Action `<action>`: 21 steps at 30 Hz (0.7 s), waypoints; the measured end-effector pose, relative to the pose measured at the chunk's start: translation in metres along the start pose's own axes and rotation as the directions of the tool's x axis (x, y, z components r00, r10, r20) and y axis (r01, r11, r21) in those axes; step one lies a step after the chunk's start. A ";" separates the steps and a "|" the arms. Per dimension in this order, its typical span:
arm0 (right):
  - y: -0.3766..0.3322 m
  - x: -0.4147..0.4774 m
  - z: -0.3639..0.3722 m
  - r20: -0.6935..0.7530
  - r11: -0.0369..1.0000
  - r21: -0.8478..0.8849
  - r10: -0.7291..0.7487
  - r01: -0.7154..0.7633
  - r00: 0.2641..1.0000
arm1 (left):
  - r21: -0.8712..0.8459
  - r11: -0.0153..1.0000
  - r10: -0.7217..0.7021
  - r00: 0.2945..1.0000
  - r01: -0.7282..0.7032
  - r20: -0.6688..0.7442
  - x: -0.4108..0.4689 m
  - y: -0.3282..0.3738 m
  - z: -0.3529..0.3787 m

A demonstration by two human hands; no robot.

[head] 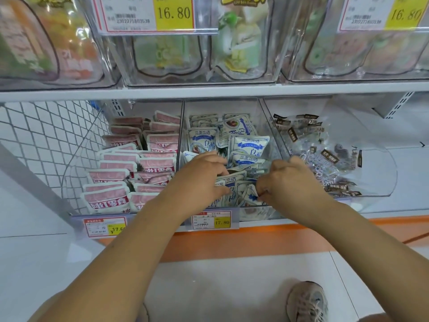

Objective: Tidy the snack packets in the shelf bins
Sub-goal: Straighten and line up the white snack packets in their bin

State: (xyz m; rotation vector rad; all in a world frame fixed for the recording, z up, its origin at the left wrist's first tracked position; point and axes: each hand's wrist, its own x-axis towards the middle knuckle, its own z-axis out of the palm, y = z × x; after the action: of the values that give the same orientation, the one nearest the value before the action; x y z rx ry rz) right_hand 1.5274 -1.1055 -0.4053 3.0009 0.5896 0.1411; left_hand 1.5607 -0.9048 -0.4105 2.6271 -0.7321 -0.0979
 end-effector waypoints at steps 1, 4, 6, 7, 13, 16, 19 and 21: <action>0.000 0.000 0.001 0.024 1.000 -0.017 -0.004 0.004 1.000 | -0.010 1.000 -0.002 1.000 0.002 -0.013 -0.002 -0.001 0.000; 0.003 0.001 -0.002 0.106 1.000 0.022 -0.009 0.007 0.994 | 0.018 1.000 0.006 0.995 -0.004 -0.104 -0.009 -0.005 -0.007; 0.007 0.000 -0.011 0.141 0.988 0.152 0.010 -0.032 0.990 | 0.094 0.995 0.036 0.980 -0.018 -0.195 -0.015 -0.011 -0.017; 0.007 0.001 -0.015 0.104 0.974 0.220 0.031 -0.053 0.994 | 0.131 0.991 0.043 0.973 -0.013 -0.227 -0.019 -0.014 -0.022; -0.014 0.032 -0.012 0.004 0.902 0.417 0.122 -0.113 0.992 | 0.220 0.975 0.016 0.981 0.028 -0.194 -0.036 -0.018 -0.024; -0.018 0.043 -0.005 0.079 0.933 0.347 0.069 -0.092 0.994 | 0.181 0.983 0.029 0.984 0.004 -0.178 -0.041 -0.016 -0.018; -0.019 0.048 -0.011 -0.050 0.833 0.551 0.092 -0.049 0.995 | 0.118 0.992 0.059 0.972 -0.032 -0.229 -0.046 -0.020 -0.017; -0.027 0.049 -0.016 -0.108 0.741 0.671 0.119 -0.016 0.987 | 0.079 0.996 0.057 0.966 -0.038 -0.253 -0.050 -0.026 -0.015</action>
State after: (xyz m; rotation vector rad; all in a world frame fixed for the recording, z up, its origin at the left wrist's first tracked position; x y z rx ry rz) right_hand 1.5607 -1.0613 -0.3887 3.7496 0.6573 0.1845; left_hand 1.5332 -0.8536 -0.4096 2.6213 -0.7192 0.2821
